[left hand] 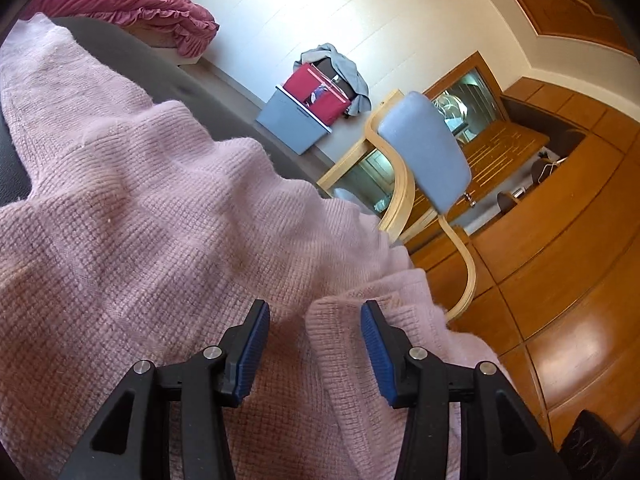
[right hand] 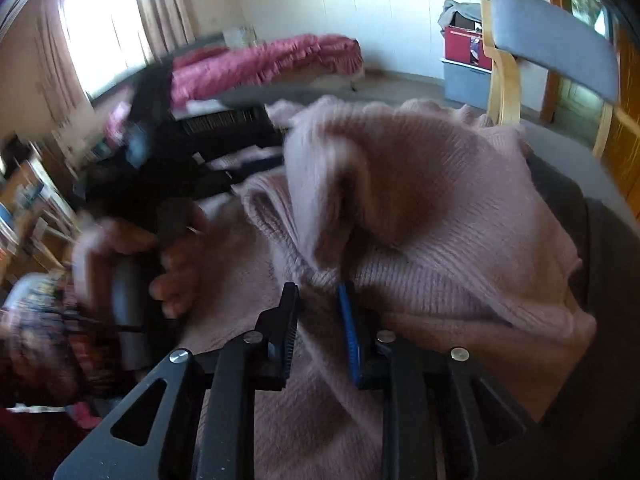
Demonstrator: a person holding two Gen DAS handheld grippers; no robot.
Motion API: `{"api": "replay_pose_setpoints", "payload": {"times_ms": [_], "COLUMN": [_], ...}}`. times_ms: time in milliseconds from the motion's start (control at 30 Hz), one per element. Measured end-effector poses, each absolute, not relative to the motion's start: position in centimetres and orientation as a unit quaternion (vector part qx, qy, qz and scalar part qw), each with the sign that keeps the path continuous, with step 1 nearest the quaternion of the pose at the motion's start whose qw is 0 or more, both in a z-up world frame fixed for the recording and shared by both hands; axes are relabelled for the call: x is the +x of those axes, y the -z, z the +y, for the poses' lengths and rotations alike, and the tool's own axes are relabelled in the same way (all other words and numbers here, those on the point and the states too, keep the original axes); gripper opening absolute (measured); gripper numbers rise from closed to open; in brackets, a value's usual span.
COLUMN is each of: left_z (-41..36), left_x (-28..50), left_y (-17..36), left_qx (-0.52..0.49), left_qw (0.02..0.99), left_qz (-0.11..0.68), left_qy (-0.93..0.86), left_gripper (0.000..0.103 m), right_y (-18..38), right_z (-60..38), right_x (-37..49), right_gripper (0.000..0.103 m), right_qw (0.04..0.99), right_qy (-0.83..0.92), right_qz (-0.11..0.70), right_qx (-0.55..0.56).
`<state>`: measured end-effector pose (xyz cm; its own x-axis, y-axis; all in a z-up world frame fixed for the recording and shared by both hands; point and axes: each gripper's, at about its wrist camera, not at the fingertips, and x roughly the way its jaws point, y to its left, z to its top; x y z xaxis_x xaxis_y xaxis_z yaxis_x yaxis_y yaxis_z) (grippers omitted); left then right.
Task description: Fold clothes
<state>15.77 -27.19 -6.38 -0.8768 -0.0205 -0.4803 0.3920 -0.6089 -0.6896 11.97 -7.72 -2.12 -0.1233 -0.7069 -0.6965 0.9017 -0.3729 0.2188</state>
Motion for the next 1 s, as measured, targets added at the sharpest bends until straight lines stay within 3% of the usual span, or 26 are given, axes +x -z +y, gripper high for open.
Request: {"api": "replay_pose_setpoints", "payload": {"times_ms": [167, 400, 533, 767, 800, 833, 1000], "left_z": [-27.3, -27.3, -27.2, -27.1, -27.1, -27.2, -27.2], "left_x": [15.6, 15.7, 15.7, 15.4, 15.4, 15.4, 15.4], "left_y": [6.4, 6.4, 6.4, 6.4, 6.4, 6.4, 6.5], "left_qx": [0.219, 0.222, 0.224, 0.228, 0.228, 0.227, 0.229], "left_qw": [0.119, 0.119, 0.119, 0.117, 0.117, 0.117, 0.117], "left_qz": [0.428, 0.426, 0.425, 0.424, 0.424, 0.425, 0.425], "left_qy": [0.869, 0.869, 0.869, 0.869, 0.869, 0.869, 0.868], "left_gripper": [0.048, 0.048, 0.048, 0.048, 0.048, 0.048, 0.048], "right_y": [-0.4, 2.9, 5.7, 5.7, 5.6, 5.4, 4.6], "right_z": [-2.8, 2.2, 2.4, 1.7, 1.6, 1.5, 1.2], "right_x": [7.5, 1.3, -0.1, -0.7, -0.7, -0.7, -0.8], "right_gripper": [0.033, 0.034, 0.052, 0.054, 0.043, 0.022, 0.014], "right_qw": [0.516, 0.424, 0.421, 0.422, 0.423, 0.425, 0.432], "right_qy": [0.768, 0.760, 0.700, 0.710, 0.714, 0.718, 0.737], "right_qz": [-0.016, -0.173, -0.252, -0.247, -0.241, -0.236, -0.209], "right_qx": [0.379, 0.462, 0.518, 0.508, 0.503, 0.499, 0.477]}}
